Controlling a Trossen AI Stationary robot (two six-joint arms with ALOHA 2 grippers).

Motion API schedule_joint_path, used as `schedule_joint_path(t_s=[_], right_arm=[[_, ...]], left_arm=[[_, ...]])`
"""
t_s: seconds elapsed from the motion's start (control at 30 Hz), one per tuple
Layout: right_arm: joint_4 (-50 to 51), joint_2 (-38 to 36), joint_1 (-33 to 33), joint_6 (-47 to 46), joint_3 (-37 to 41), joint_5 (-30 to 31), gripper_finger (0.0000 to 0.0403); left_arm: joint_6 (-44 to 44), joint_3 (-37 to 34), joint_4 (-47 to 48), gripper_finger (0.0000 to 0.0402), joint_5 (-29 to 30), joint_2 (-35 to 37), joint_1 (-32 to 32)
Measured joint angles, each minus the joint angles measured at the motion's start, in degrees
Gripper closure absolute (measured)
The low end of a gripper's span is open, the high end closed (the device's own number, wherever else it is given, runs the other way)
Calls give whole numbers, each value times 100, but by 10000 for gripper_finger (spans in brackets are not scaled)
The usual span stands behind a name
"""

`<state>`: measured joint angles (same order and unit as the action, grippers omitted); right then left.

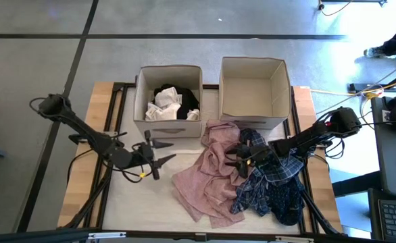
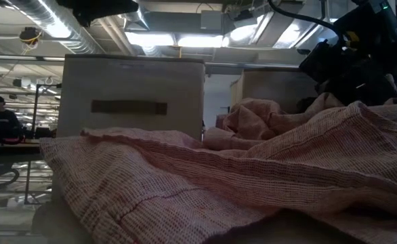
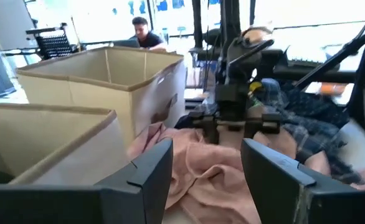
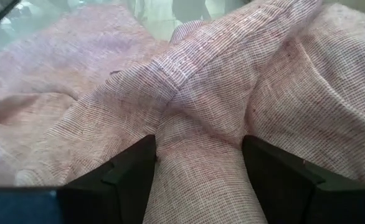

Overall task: Sort clothes
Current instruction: Put the pink polo shirt into the right laundry organizer

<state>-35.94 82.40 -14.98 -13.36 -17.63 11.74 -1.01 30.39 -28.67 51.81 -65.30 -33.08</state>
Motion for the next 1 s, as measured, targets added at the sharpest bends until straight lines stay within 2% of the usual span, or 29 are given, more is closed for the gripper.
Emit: schedule_joint_path(t_s=[0.1, 0.3, 0.4, 0.53, 0.63, 0.73, 1.0], right_arm=[[3, -70, 0, -163, 2, -84, 160], [340, -540, 0, -448, -182, -476, 160], [1083, -814, -4, -437, -616, -538, 160], [2615, -925, -4, -177, -1527, -538, 160], [3833, -860, -4, 24, -2294, -523, 160], [4623, -738, -4, 170, -2868, -443, 160], [4668, 97, -90, 388, -3335, -872, 160]], left_arm=[[-21, -307, -412, 221, -26, -13, -5], [-302, -611, -521, 221, -44, -17, -4], [-302, -614, -524, 221, -44, -17, -4], [-302, -614, -496, 221, -44, -17, -4], [-302, -614, -509, 221, -44, -17, 9], [-293, -614, -485, 221, -44, -17, 23], [-284, -614, -321, 221, -44, -17, 24]])
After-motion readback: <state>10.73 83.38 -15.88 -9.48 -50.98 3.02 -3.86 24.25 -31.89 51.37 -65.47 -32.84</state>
